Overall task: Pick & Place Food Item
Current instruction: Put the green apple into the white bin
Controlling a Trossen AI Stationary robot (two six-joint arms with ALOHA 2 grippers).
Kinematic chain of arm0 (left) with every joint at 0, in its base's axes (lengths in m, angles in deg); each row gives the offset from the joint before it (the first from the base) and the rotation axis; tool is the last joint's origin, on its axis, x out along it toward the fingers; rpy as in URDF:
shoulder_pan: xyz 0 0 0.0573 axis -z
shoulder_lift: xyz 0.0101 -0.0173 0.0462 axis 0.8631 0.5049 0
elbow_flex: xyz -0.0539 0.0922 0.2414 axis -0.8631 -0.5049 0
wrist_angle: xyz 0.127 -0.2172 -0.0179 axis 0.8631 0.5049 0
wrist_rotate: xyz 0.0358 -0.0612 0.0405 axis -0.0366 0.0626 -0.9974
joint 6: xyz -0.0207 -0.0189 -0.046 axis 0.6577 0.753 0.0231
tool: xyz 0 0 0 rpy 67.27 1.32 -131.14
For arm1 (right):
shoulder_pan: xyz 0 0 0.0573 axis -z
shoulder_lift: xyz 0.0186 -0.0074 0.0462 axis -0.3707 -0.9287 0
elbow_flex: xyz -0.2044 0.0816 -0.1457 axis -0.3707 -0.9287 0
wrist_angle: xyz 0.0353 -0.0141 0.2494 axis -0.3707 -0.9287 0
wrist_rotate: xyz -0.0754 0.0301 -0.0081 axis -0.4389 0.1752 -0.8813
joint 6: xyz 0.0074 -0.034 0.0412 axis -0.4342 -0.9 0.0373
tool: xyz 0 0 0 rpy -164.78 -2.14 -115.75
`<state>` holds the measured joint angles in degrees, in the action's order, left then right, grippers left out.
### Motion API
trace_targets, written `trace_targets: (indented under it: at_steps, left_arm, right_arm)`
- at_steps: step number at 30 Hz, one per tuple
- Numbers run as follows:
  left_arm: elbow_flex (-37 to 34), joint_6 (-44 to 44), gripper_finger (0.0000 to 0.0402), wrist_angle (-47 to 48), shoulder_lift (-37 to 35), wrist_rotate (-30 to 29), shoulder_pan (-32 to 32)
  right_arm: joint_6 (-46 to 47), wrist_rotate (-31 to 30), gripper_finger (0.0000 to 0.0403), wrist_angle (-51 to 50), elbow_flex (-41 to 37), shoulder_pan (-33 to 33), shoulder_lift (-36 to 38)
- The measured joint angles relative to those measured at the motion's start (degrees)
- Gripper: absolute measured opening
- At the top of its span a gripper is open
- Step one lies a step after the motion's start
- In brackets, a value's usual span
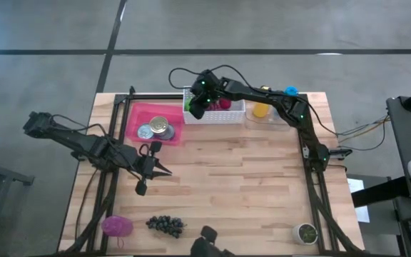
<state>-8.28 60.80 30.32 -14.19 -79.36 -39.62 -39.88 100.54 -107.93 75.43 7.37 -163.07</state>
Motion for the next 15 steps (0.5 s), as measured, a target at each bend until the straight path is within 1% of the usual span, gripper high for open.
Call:
trace_targets:
  at_steps: [9, 11, 15]
  left_arm:
    - [0.0, 0.0, 0.0028, 0.0, 0.0, 0.0, 0.0]
    - [0.0, 0.0, 0.0028, 0.0, 0.0, 0.0, 0.0]
    - [0.0, 0.0, 0.0028, 0.0, 0.0, 0.0, 0.0]
  right_arm:
    - [0.0, 0.0, 0.0011, 0.0, -0.8, 0.1, 0.1]
    - [0.0, 0.0, 0.0021, 0.0, -0.8, 0.1, 0.2]
    - [-0.9, -0.1, 0.0054, -0.1, -0.8, 0.1, 0.2]
